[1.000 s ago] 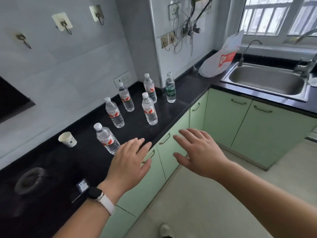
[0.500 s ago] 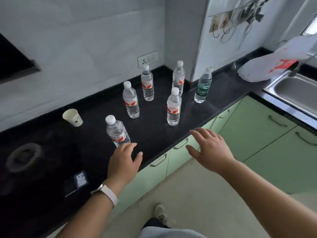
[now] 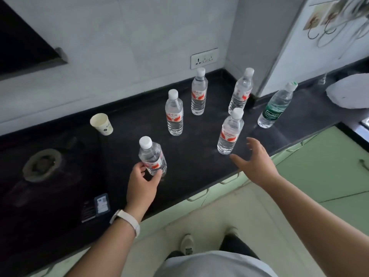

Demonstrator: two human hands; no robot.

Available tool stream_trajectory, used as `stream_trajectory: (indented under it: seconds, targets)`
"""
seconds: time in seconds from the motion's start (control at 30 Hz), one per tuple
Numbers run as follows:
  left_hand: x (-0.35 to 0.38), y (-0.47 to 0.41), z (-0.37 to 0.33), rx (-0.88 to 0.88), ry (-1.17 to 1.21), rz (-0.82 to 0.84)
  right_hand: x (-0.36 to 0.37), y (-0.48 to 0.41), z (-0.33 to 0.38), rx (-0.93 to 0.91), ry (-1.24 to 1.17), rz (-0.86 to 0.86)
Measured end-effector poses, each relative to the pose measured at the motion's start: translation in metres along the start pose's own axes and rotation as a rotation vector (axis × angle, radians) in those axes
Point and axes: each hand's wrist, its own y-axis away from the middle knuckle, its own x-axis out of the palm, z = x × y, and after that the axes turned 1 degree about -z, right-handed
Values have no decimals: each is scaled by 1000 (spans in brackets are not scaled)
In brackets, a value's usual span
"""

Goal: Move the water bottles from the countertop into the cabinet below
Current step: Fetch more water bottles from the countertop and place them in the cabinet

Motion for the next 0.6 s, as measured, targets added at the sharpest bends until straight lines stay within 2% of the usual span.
stream_trajectory:
  seconds: [0.23,0.43,0.6]
  targets:
    - [13,-22,-14,-24,58,-56,10,-57,-11,52,-150,62]
    - [39,-22,-34,-114,73,-190,7,-104,-21,-8,-313,185]
    - [62,-22,-61,-147,21,-307,2,-133,-32,-90,-314,334]
